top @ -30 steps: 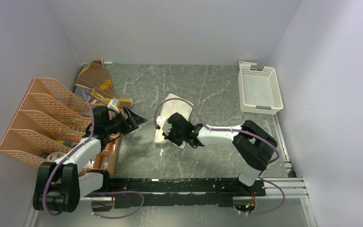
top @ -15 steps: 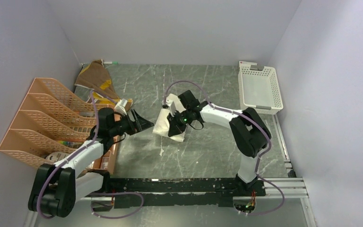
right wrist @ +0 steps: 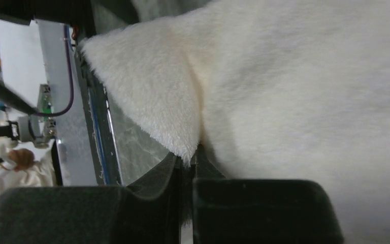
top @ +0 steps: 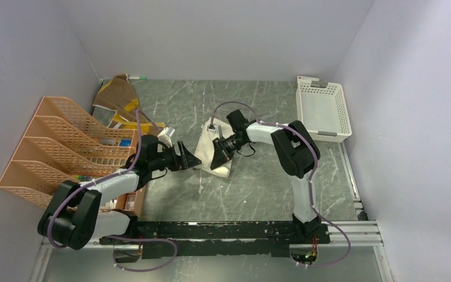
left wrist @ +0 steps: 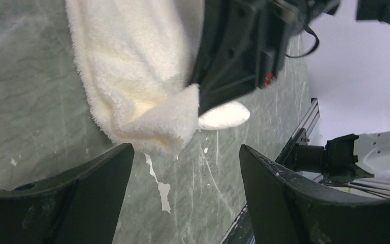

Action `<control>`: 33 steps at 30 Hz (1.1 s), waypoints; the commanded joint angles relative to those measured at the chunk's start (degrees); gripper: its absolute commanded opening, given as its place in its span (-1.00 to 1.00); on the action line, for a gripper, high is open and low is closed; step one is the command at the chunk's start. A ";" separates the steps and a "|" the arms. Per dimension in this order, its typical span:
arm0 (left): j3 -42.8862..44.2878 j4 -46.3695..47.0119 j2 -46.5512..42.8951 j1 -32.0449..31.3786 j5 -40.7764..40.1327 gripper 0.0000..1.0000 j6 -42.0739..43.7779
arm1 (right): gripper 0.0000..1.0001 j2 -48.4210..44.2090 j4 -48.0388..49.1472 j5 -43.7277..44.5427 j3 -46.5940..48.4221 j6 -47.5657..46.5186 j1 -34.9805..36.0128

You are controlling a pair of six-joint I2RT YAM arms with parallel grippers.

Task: Roll the towels
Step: Roll the towel at the center of the board.

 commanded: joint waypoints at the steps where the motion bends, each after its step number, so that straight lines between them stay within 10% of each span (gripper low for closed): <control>1: 1.39 5.20 0.72 -1.54 -2.10 0.75 3.60 | -1.00 4.61 -3.67 -2.71 3.20 2.06 -2.51; 25: 10.25 -0.61 18.18 -4.01 -10.65 0.65 5.35 | -0.84 7.31 -1.16 0.11 2.31 5.29 -2.54; 33: 11.44 2.05 24.51 -4.27 -7.93 0.16 4.54 | -0.68 6.81 -1.89 1.00 2.65 5.39 -2.66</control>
